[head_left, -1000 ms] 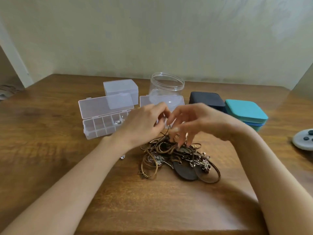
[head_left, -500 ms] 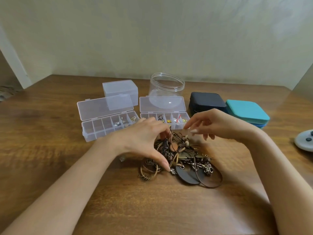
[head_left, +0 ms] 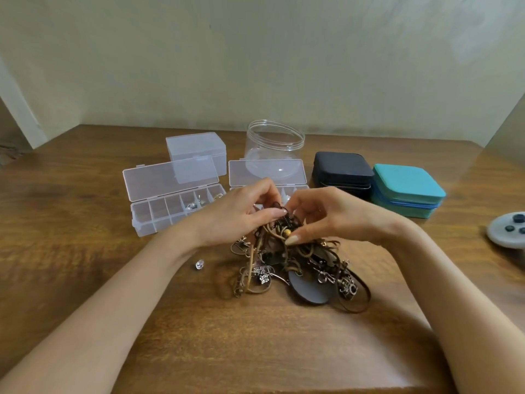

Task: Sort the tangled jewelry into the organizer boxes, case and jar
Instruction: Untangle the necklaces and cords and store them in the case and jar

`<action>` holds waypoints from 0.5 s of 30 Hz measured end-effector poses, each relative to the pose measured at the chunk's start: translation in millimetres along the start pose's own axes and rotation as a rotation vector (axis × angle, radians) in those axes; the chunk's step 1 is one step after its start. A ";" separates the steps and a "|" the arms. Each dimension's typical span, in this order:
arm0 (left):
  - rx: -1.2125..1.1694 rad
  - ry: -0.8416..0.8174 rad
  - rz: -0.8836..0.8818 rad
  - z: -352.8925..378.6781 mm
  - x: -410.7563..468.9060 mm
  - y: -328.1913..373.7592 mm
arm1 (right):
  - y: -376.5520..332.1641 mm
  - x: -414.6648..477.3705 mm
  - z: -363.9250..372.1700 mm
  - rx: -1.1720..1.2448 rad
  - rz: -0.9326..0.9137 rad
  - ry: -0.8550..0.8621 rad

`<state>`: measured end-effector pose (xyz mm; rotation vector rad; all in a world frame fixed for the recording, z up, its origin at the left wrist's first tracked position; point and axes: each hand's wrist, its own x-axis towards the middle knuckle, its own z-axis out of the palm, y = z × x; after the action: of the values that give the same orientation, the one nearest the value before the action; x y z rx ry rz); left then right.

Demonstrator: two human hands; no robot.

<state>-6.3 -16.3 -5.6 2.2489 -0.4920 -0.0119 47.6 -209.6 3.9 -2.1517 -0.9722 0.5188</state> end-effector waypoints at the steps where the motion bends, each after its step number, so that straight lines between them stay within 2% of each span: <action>1: -0.054 -0.001 -0.014 0.2 0.2 -0.3 | 0.0 -1.2 -3.0 0.029 0.001 0.027; 4: -0.195 -0.004 -0.060 -1.0 0.1 -1.1 | 0.4 -4.6 -11.6 0.142 -0.015 0.131; 6: -0.194 -0.012 -0.079 -2.7 -0.6 -1.0 | 1.8 -5.3 -14.7 0.206 -0.026 0.179; 9: -0.055 0.001 -0.080 -4.1 -0.3 -3.9 | 5.0 -4.2 -16.6 0.221 0.001 0.227; 13: 0.109 0.012 -0.053 -1.9 -0.3 -6.2 | 9.2 2.3 -9.6 0.109 0.058 0.217; 15: 0.179 -0.010 -0.027 -1.7 -0.6 -5.7 | 7.9 0.1 -12.0 0.021 0.051 0.269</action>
<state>-4.5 -11.5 -8.7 2.4318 -0.4844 0.0080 58.8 -218.4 6.0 -2.1634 -0.7622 0.2527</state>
